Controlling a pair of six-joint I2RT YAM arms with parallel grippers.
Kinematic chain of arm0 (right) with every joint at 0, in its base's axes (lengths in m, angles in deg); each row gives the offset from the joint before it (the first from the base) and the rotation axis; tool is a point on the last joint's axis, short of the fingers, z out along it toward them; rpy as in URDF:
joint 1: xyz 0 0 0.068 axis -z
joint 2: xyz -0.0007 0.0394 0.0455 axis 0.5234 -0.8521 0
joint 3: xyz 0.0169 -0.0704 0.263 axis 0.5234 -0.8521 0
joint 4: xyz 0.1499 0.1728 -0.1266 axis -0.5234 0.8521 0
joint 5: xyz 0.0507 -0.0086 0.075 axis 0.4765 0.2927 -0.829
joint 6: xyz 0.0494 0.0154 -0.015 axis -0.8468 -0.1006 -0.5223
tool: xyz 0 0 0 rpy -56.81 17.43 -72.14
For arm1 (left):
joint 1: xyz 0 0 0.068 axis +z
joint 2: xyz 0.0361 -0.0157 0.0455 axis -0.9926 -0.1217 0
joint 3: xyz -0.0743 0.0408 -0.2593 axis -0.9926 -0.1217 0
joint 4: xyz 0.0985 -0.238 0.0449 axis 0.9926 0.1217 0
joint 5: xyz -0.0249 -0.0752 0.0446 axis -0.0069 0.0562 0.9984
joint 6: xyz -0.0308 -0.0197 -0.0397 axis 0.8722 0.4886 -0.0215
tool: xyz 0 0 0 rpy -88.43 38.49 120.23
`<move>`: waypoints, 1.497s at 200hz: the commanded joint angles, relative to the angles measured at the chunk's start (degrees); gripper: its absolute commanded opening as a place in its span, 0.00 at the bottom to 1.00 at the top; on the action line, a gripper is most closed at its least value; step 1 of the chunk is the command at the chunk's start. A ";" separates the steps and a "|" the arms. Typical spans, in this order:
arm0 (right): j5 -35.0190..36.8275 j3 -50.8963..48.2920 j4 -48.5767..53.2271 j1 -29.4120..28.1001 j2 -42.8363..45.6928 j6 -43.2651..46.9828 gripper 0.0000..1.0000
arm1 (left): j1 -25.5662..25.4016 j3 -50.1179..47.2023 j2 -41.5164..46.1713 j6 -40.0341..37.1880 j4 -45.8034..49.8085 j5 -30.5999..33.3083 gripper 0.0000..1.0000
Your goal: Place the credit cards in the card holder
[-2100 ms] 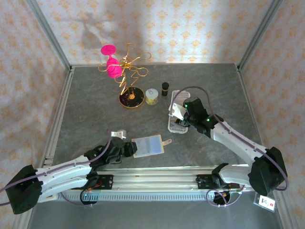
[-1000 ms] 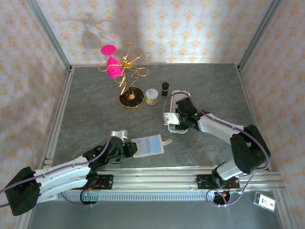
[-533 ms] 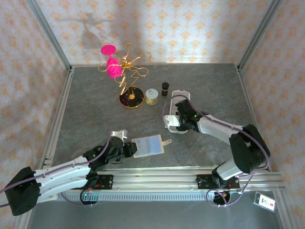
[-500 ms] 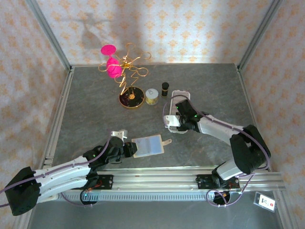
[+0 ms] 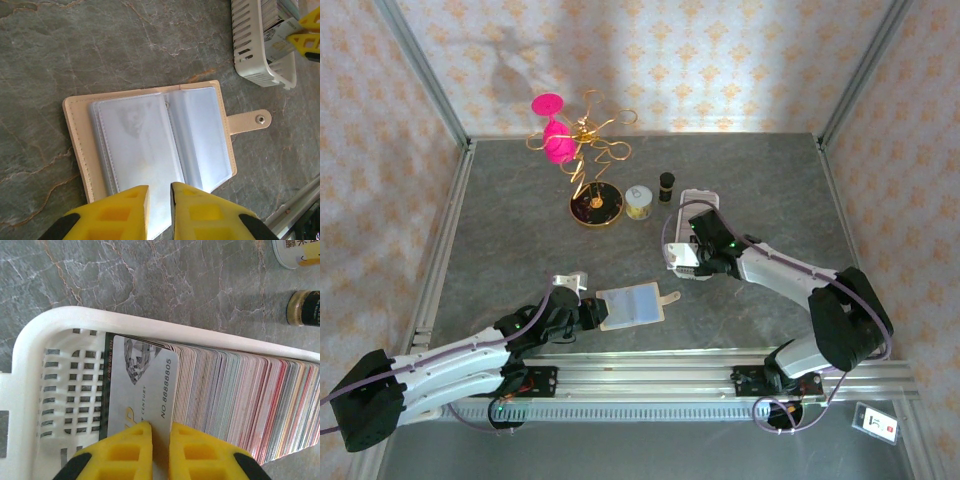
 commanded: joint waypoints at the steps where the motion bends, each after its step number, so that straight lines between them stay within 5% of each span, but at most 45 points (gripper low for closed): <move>1: 3.17 0.90 -0.63 0.05 1.82 -0.26 0.10 | 0.39 -0.76 0.25 0.51 -0.48 -0.09 0.21; 199: -0.45 2.70 6.08 -0.05 9.39 -6.82 0.00 | 0.36 -1.38 1.30 0.61 0.84 1.27 0.44; 270: -13.03 3.50 11.42 -0.63 17.52 -21.66 0.00 | 0.39 0.12 2.16 0.22 3.38 1.92 0.51; 299: -16.62 4.30 4.74 -0.65 20.70 -42.98 0.00 | 0.39 2.18 2.08 -0.30 4.27 1.42 0.33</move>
